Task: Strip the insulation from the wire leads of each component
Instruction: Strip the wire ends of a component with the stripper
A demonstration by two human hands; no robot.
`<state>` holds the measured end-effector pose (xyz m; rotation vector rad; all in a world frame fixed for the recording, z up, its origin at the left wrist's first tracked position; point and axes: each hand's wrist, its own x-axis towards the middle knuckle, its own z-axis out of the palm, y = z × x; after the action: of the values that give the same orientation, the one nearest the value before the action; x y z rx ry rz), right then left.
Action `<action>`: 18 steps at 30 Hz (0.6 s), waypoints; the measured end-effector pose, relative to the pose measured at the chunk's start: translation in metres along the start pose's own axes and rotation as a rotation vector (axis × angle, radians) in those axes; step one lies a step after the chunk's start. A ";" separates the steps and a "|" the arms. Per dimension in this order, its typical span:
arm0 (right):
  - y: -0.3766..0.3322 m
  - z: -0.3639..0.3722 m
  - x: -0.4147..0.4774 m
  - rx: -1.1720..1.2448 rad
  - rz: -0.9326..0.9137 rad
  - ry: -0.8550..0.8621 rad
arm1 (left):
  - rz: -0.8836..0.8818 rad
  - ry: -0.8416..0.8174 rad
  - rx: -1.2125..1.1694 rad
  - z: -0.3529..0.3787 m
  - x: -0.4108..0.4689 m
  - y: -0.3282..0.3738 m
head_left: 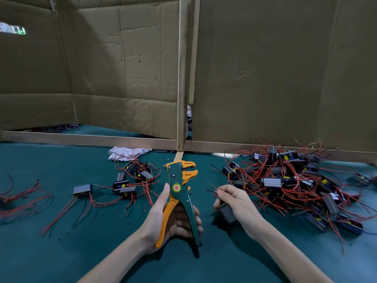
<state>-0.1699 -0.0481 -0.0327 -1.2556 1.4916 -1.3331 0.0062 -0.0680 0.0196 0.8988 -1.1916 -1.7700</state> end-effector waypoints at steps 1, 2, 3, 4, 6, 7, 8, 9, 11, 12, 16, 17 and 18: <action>-0.002 0.000 -0.001 0.001 -0.002 0.000 | -0.009 0.041 0.023 0.006 -0.003 0.002; -0.004 -0.001 -0.002 0.004 -0.002 0.000 | -0.041 0.082 0.020 0.011 -0.005 0.004; -0.006 -0.001 -0.003 0.010 -0.001 -0.001 | -0.077 0.128 -0.012 0.013 -0.007 0.006; -0.008 -0.002 -0.004 0.023 0.000 -0.003 | -0.102 0.173 -0.038 0.021 -0.006 0.011; -0.013 -0.003 -0.007 0.077 0.008 -0.023 | -0.091 0.146 -0.168 0.028 -0.010 0.019; -0.016 -0.004 -0.009 0.123 0.017 -0.043 | -0.074 0.129 -0.212 0.029 -0.010 0.020; -0.019 -0.005 -0.010 0.179 0.029 -0.068 | -0.082 0.102 -0.239 0.028 -0.011 0.022; -0.022 -0.006 -0.011 0.245 0.044 -0.094 | -0.074 0.069 -0.236 0.024 -0.007 0.018; -0.027 -0.007 -0.013 0.371 0.077 -0.134 | -0.051 0.063 -0.188 0.012 -0.001 0.007; -0.029 -0.007 -0.014 0.418 0.095 -0.147 | -0.092 0.068 -0.160 0.005 0.004 0.003; -0.030 -0.003 -0.014 0.575 0.150 -0.149 | -0.209 0.177 -0.090 -0.001 0.010 -0.004; -0.030 -0.002 -0.014 0.598 0.156 -0.148 | -0.200 0.164 -0.193 -0.003 0.013 -0.009; -0.029 -0.001 -0.013 0.613 0.158 -0.150 | -0.230 0.151 -0.255 -0.002 0.014 -0.008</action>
<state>-0.1629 -0.0344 -0.0044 -0.8015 0.9451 -1.4074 0.0000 -0.0793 0.0097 1.0268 -0.7695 -1.9442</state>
